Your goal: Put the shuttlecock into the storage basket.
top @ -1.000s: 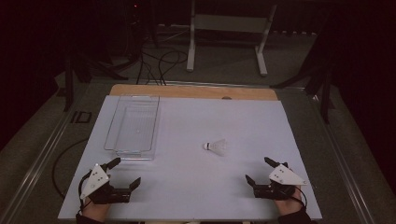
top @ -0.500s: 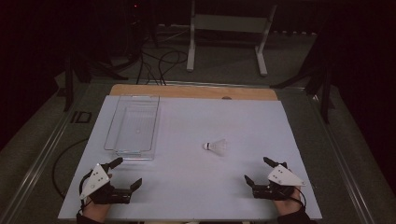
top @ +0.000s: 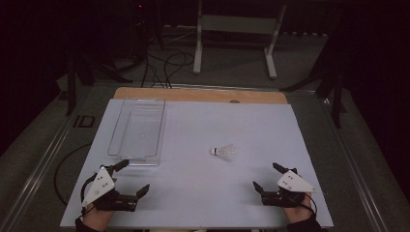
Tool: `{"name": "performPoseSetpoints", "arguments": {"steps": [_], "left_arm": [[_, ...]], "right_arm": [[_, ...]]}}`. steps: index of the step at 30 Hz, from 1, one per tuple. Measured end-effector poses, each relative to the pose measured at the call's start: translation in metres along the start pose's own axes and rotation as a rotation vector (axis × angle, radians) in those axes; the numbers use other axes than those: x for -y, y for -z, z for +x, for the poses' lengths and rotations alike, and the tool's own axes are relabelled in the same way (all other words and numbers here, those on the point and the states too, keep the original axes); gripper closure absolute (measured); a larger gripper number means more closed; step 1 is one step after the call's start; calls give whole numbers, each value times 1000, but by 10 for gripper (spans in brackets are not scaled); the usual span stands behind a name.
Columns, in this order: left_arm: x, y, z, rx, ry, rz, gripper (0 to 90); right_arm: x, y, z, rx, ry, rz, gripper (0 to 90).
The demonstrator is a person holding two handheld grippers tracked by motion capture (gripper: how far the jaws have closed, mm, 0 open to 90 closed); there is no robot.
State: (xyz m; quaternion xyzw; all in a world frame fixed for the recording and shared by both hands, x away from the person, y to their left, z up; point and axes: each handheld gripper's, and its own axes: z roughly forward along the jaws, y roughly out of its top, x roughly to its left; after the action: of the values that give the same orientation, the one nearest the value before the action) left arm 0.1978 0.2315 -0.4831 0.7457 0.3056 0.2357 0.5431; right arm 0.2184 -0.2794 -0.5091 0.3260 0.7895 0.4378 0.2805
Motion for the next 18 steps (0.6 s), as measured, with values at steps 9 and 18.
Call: {"name": "performPoseSetpoints", "arguments": {"steps": [9,18], "left_arm": [[-28,0,3,67,-65,74,1],[-47,-7,4,115,-108,109,1]], "right_arm": [[-2,0,2,5,13,2,80],[-2,0,2,-5,12,-1,80]]}}
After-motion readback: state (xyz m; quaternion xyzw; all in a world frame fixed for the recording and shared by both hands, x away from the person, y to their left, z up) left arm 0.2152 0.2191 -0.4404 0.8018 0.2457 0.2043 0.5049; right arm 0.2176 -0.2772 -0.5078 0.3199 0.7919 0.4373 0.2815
